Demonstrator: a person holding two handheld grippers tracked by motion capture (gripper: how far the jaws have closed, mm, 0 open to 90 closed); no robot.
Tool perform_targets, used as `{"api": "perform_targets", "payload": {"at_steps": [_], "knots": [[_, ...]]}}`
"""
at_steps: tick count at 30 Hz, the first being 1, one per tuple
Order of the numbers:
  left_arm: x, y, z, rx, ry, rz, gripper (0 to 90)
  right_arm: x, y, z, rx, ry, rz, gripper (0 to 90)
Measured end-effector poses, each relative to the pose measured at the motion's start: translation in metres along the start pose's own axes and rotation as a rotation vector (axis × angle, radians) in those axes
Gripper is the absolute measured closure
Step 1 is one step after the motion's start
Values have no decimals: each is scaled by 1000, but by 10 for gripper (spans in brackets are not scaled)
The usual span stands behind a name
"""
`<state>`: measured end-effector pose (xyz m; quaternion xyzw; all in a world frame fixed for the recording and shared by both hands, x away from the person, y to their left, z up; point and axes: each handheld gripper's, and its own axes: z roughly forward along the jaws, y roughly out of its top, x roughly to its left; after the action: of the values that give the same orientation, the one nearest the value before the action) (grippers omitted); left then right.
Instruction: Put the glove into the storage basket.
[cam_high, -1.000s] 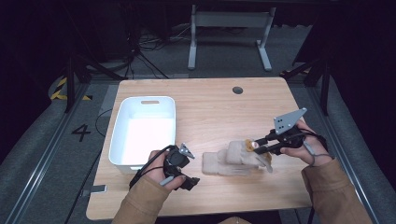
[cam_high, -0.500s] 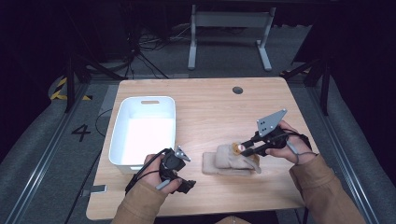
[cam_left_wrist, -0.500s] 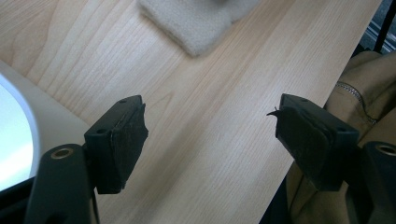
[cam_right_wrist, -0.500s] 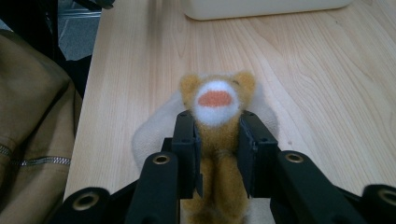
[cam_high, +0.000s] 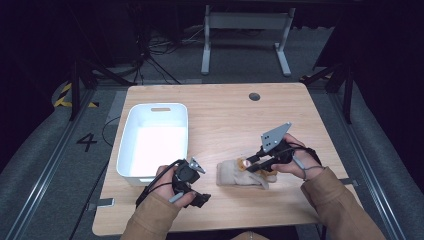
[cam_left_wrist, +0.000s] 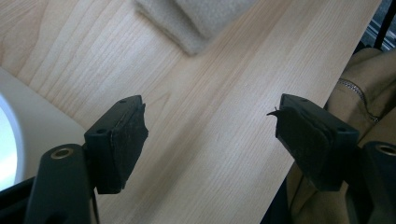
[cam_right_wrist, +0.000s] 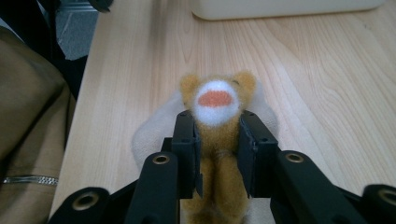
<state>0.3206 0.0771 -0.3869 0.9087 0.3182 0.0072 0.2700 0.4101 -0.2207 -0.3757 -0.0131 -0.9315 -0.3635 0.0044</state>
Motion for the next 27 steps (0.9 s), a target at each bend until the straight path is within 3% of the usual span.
{"api": "perform_targets", "payload": {"at_steps": [7,17,19,20,21,23,27], "knots": [[1,0,0,0,-2,-6,253,-8,-9,12,44,8,27,706],[0,3,5,5,-14,29,225,-16,-23,22,106,6,59,676],[0,4,6,3,-16,30,215,-16,-24,22,109,-4,63,632],[0,5,6,1,-10,31,215,-15,-25,22,116,-7,67,506],[0,5,6,1,-10,31,216,-15,-25,22,116,-7,67,506],[0,7,6,1,-13,34,217,-13,-26,22,104,-20,80,409],[0,10,7,-2,-16,40,216,-9,-27,13,77,-48,99,368]]}}
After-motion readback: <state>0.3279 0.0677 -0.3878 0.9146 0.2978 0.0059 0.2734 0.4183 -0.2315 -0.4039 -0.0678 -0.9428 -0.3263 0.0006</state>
